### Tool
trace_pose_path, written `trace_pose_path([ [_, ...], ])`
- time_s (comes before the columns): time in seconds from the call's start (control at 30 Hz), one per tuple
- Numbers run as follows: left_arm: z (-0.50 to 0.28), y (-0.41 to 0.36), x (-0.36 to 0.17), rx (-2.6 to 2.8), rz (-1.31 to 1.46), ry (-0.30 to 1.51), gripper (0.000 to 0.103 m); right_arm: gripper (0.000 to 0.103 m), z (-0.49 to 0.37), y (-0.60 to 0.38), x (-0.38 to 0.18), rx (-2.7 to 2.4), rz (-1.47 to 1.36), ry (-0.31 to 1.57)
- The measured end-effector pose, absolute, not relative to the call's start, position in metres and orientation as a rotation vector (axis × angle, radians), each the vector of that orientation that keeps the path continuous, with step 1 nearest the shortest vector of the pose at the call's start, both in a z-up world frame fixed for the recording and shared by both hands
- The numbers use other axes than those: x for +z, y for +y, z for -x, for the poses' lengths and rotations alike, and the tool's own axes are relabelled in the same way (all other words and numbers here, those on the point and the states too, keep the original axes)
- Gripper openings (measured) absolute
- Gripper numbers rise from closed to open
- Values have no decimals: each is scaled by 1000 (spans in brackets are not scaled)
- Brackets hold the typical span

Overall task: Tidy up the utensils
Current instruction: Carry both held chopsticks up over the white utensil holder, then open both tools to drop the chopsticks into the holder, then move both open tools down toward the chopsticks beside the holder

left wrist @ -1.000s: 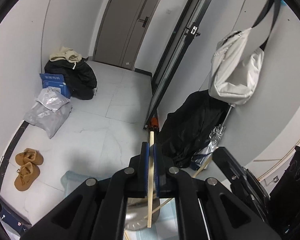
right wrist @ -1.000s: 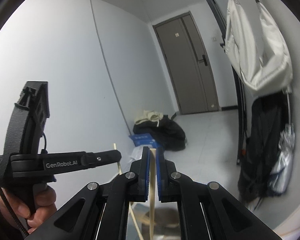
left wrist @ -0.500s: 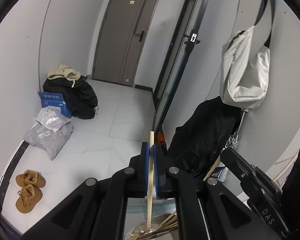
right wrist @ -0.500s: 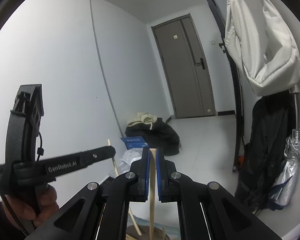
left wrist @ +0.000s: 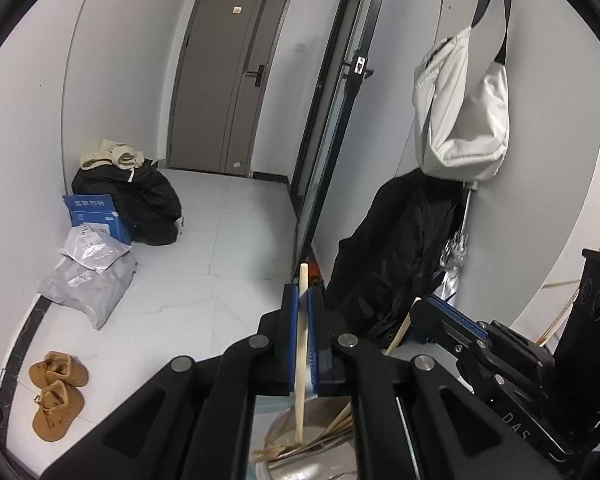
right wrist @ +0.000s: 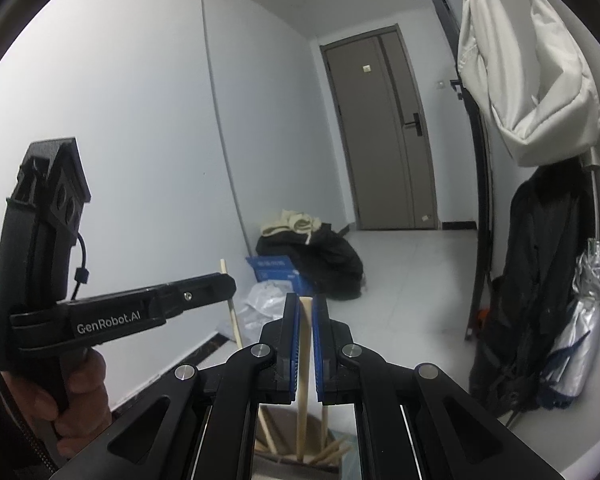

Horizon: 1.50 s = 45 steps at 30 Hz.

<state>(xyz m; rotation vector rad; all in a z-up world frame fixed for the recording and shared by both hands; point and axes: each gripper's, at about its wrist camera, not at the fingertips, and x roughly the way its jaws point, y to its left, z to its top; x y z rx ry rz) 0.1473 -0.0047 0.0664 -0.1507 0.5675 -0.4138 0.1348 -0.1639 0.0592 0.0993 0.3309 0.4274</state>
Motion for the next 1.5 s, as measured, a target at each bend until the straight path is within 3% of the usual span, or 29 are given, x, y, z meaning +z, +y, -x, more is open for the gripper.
trace_pose_path([
  [0.43,-134,-8,34,-407,140,707,3,8,-125,-167,10,442,-114,505],
  [0.6,-123,-2,43,-395,174,707,39,10,-107,-180,23,439,-148,492],
  [0.87,-97,1,61,-332,180,660,60,39,-75,-188,47,387,-150,431],
  [1.03,-77,10,71,-305,212,625,70,46,-53,-194,54,356,-152,423],
  [1.1,-67,12,75,-278,226,608,81,68,-44,-195,56,324,-150,413],
  [1.13,-64,14,77,-266,233,603,82,72,-38,-196,58,315,-152,402],
  [1.33,-35,15,83,-193,248,576,92,73,-9,-200,60,305,-160,384],
  [1.43,-19,13,83,-156,226,548,101,78,4,-200,57,295,-160,381],
  [1.5,-10,13,81,-137,227,526,102,79,10,-200,55,295,-164,380],
])
